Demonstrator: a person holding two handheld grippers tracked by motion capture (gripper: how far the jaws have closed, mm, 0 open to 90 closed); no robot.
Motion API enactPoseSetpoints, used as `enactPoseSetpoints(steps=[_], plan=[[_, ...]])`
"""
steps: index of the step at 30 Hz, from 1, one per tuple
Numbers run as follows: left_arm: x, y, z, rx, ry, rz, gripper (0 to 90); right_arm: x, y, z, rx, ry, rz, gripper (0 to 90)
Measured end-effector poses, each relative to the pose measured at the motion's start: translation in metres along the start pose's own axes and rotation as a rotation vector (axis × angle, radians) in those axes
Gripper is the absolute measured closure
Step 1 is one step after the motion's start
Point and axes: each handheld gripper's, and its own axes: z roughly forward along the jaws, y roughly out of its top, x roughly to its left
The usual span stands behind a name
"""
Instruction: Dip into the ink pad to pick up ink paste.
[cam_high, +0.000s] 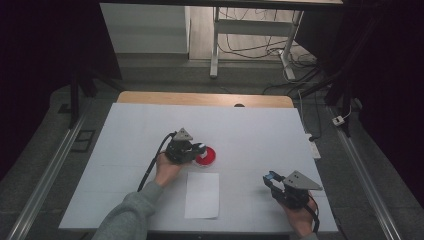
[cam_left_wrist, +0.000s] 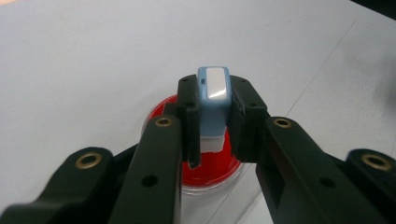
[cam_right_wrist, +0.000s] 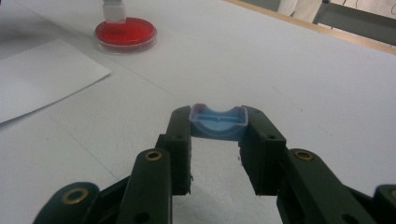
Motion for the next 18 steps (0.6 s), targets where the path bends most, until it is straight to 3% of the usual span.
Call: enactPoseSetpoints(steps=[18], plan=[[-0.0005, -0.0027, 0.0077, 0.037, 0.012, 0.022, 75.8, -0.0004, -0.0003, 0.0004, 0.002, 0.0, 0.0, 65.0]])
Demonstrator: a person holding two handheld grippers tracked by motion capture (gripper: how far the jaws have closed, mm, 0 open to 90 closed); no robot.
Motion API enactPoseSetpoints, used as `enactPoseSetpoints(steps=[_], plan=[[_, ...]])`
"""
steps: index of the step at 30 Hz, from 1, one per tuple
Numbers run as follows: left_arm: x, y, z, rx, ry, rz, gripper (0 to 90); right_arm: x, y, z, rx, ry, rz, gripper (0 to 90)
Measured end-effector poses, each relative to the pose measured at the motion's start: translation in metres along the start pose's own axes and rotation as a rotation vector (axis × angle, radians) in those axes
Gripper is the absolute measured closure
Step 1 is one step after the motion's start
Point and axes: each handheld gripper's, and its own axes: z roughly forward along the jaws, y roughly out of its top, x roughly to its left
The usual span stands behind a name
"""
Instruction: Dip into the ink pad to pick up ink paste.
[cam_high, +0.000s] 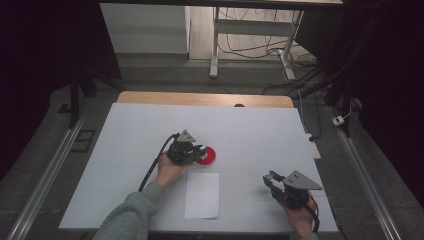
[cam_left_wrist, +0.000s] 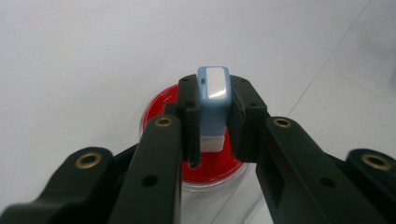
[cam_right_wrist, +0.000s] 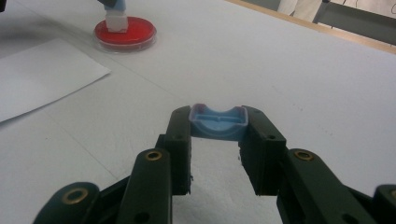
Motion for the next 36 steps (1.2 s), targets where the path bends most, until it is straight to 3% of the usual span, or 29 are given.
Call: enactPoseSetpoints(steps=[16, 36], plan=[[-0.0029, -0.0007, 0.0009, 0.006, 0.014, 0.028, 75.8, 0.0, -0.0001, -0.0003, -0.003, 0.0, 0.002, 65.0], [-0.0048, -0.003, 0.0018, 0.012, 0.023, 0.032, 75.9, 0.0004, -0.0001, -0.0003, -0.003, -0.001, 0.001, 64.9]])
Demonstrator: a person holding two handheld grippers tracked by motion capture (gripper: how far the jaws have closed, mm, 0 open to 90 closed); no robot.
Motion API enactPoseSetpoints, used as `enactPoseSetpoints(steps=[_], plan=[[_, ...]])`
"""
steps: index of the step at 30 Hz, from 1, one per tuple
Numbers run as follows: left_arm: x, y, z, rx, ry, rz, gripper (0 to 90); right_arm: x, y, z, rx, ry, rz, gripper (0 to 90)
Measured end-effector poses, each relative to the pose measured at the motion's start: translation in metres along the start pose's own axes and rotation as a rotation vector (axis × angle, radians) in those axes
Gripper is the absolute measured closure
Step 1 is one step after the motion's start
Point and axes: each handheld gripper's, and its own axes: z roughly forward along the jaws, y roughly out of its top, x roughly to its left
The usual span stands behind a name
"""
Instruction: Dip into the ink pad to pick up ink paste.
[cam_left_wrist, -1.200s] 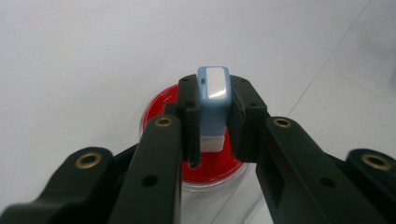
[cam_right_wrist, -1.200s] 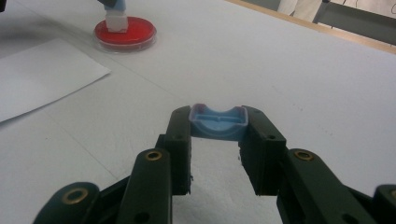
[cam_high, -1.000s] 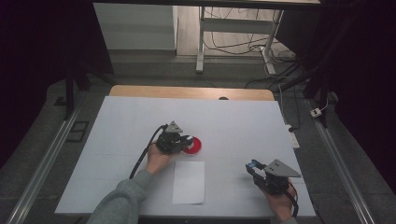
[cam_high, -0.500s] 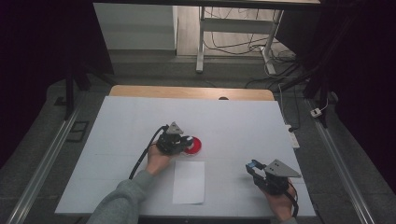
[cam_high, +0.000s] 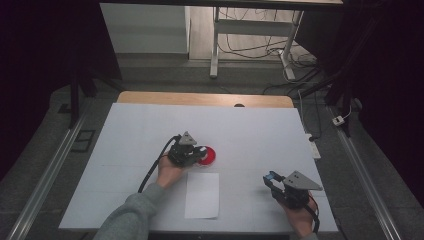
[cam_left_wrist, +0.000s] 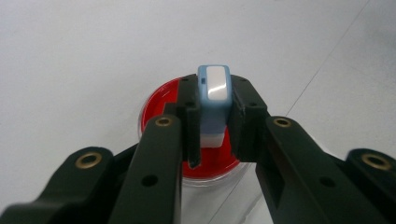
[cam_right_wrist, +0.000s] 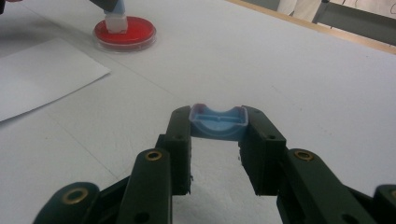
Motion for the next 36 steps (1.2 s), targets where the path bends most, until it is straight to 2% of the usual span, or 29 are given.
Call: enactPoseSetpoints(steps=[21, 36], plan=[[0.002, 0.003, -0.005, -0.028, -0.004, -0.014, 75.8, 0.0, 0.0, 0.0, 0.001, 0.001, -0.003, 65.0], [0.007, 0.005, -0.015, -0.071, 0.005, -0.039, 75.8, 0.0, 0.0, 0.0, -0.005, 0.003, 0.0, 64.9]])
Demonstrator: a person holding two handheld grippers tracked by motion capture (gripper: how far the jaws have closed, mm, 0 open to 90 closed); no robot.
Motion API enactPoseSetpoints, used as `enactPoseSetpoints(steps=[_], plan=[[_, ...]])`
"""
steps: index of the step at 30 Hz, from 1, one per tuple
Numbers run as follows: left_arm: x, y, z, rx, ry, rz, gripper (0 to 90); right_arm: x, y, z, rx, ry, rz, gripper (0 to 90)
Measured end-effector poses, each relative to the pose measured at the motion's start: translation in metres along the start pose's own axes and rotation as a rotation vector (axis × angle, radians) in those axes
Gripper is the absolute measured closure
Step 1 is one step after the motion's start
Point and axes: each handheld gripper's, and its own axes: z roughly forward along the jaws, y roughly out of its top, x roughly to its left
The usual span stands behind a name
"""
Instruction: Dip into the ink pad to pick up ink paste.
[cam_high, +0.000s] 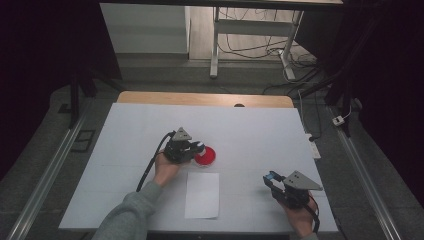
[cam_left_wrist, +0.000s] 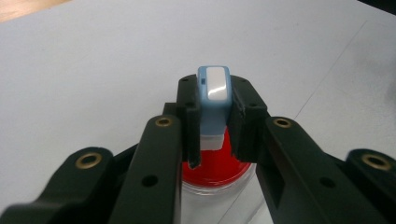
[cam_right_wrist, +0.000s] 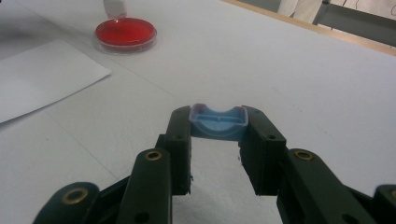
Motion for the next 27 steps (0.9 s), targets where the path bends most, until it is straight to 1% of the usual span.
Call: enactPoseSetpoints(steps=[8, 11, 20, 27], plan=[[0.0024, 0.0001, -0.0014, -0.009, 0.008, -0.006, 75.8, -0.0004, 0.0, -0.0002, 0.002, 0.001, 0.001, 64.9], [0.0034, -0.0007, -0.0005, -0.002, 0.02, -0.003, 75.8, -0.0001, 0.0001, -0.0003, 0.002, 0.001, 0.0, 65.0], [0.0046, -0.0033, 0.004, 0.022, 0.035, 0.009, 75.8, -0.0002, 0.0, -0.0001, 0.003, 0.001, 0.0, 65.0], [0.0062, -0.006, 0.0077, 0.04, 0.037, 0.01, 75.8, -0.0002, -0.0001, 0.0, 0.004, 0.001, 0.0, 64.9]])
